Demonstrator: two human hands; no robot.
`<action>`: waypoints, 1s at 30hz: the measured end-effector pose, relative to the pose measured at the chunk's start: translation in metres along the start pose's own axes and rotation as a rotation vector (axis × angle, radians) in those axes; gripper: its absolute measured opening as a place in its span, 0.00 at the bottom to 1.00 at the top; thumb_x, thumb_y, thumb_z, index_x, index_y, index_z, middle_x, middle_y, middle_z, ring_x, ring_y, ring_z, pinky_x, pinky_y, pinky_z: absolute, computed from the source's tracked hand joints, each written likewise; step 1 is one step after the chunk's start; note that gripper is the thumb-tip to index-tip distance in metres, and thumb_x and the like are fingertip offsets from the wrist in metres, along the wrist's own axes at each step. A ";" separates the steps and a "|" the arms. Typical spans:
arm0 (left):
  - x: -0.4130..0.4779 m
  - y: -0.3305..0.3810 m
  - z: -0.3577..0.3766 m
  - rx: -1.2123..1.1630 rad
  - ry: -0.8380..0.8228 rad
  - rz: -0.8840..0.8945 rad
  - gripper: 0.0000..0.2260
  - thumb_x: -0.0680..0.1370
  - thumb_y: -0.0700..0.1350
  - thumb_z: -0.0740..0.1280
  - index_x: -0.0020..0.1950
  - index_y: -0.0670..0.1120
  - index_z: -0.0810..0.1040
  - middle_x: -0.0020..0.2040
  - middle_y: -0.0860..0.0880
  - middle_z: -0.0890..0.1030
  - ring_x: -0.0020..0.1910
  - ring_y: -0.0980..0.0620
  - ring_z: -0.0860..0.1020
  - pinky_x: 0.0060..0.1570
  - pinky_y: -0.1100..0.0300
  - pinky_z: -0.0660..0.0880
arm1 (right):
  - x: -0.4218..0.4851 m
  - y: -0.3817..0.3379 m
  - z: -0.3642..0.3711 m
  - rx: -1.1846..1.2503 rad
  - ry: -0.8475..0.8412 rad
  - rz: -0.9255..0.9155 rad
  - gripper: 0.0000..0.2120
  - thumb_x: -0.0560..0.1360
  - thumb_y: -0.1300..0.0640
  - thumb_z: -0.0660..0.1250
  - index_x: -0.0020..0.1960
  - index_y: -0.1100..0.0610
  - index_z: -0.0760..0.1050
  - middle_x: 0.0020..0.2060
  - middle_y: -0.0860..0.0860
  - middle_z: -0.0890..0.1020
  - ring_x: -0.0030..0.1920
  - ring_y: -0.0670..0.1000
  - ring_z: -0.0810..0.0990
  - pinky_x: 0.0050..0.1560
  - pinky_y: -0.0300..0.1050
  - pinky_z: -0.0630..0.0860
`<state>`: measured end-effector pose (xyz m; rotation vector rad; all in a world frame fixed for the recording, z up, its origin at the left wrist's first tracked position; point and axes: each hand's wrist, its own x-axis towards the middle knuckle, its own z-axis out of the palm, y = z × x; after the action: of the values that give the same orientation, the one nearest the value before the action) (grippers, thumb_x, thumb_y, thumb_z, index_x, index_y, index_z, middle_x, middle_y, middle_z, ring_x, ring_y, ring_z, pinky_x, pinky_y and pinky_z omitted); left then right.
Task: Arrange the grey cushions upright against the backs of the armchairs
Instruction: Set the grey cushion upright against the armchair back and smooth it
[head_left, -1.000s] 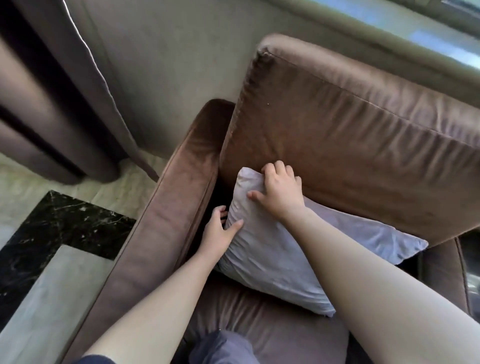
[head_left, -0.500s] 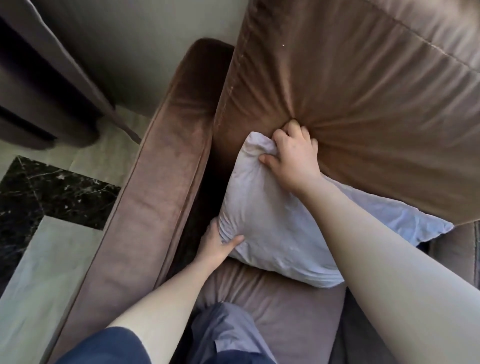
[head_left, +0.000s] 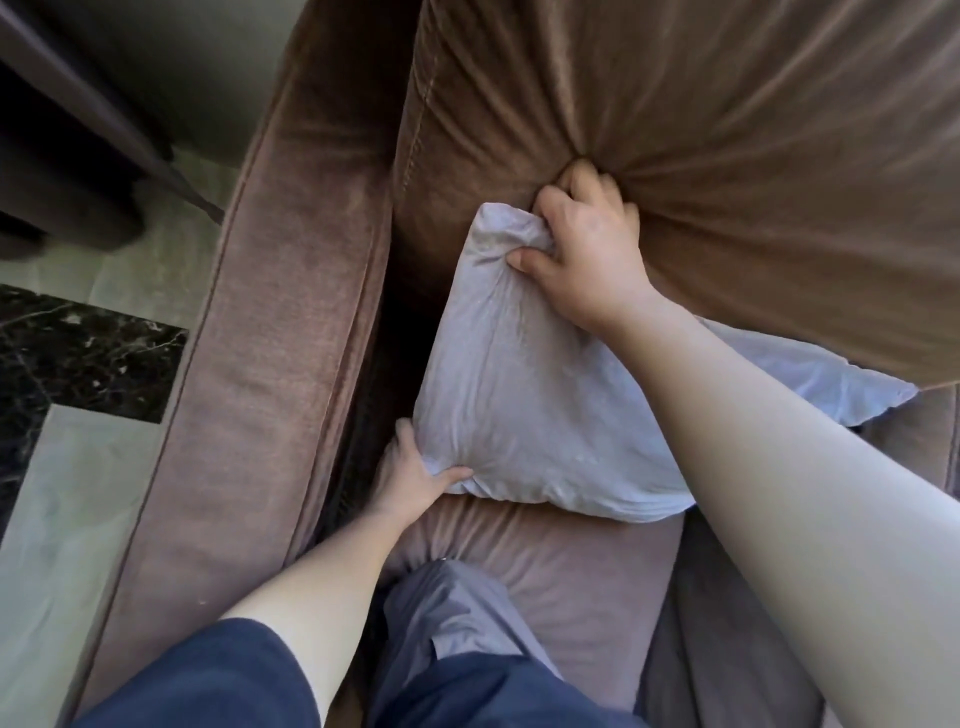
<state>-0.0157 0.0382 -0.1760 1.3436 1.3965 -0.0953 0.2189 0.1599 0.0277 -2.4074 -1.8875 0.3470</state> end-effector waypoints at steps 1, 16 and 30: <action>0.000 -0.002 0.000 0.031 0.004 0.012 0.41 0.58 0.62 0.80 0.59 0.46 0.63 0.56 0.43 0.77 0.57 0.42 0.77 0.52 0.47 0.77 | 0.000 0.000 0.000 -0.009 0.000 -0.001 0.16 0.71 0.46 0.69 0.49 0.57 0.73 0.58 0.55 0.71 0.59 0.58 0.69 0.50 0.51 0.61; 0.017 -0.009 0.000 0.233 -0.080 0.113 0.43 0.58 0.59 0.81 0.64 0.43 0.65 0.63 0.42 0.74 0.64 0.42 0.73 0.61 0.49 0.73 | 0.002 0.007 0.005 -0.090 0.020 -0.040 0.16 0.70 0.45 0.68 0.49 0.56 0.73 0.61 0.56 0.70 0.61 0.59 0.68 0.50 0.49 0.60; -0.003 -0.006 -0.015 0.658 -0.070 0.190 0.53 0.67 0.61 0.74 0.80 0.48 0.42 0.74 0.42 0.57 0.71 0.40 0.61 0.69 0.42 0.61 | -0.026 -0.011 -0.005 -0.155 -0.001 -0.051 0.25 0.69 0.41 0.71 0.58 0.56 0.72 0.62 0.56 0.68 0.62 0.59 0.68 0.56 0.58 0.69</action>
<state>-0.0301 0.0444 -0.1721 1.9841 1.2131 -0.5040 0.2035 0.1381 0.0380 -2.4475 -2.0435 0.2058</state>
